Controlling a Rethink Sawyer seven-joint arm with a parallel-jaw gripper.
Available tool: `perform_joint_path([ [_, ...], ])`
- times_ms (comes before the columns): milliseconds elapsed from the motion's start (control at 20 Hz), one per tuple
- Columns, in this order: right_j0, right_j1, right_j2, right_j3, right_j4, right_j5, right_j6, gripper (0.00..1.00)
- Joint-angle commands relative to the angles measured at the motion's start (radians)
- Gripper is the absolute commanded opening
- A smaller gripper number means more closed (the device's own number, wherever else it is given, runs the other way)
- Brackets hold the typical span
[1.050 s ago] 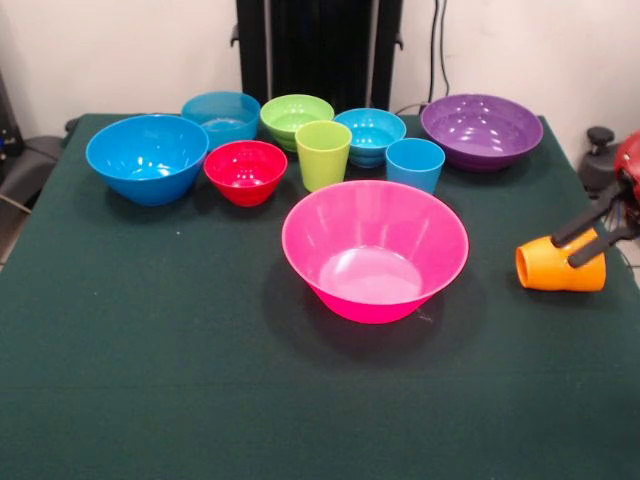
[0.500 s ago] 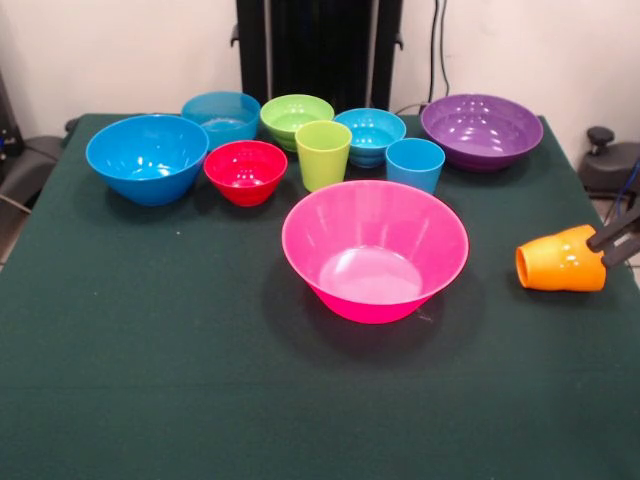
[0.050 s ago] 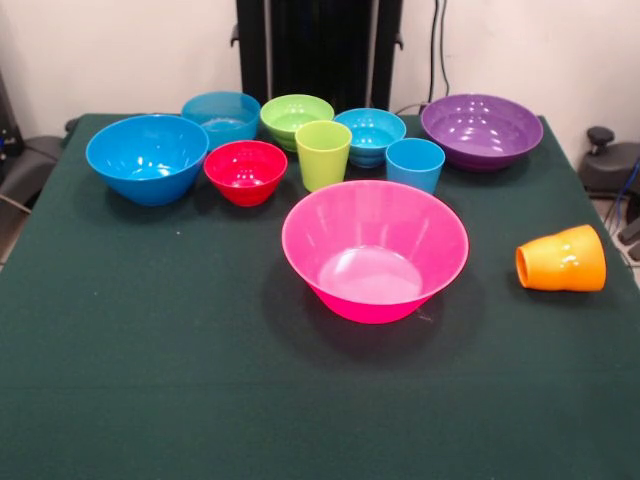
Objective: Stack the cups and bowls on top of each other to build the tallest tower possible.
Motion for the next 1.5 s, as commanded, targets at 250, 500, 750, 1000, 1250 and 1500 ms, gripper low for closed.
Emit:
perform_joint_path([
  [250, 0.05, 0.045, 0.121, -0.008, 0.012, 0.04, 0.274, 1.0],
  [500, 0.097, 0.066, 0.169, 0.095, -0.042, 0.024, 0.18, 1.0],
  [750, 0.123, 0.073, 0.153, 0.132, -0.104, 0.134, 0.146, 1.0],
  [1000, 0.097, 0.116, 0.107, 0.073, -0.135, 0.221, 0.184, 1.0],
  [1250, 0.033, 0.172, 0.049, -0.026, -0.1, 0.221, 0.272, 1.0],
  [1500, -0.019, 0.219, -0.061, -0.08, 0.013, 0.234, 0.316, 1.0],
])
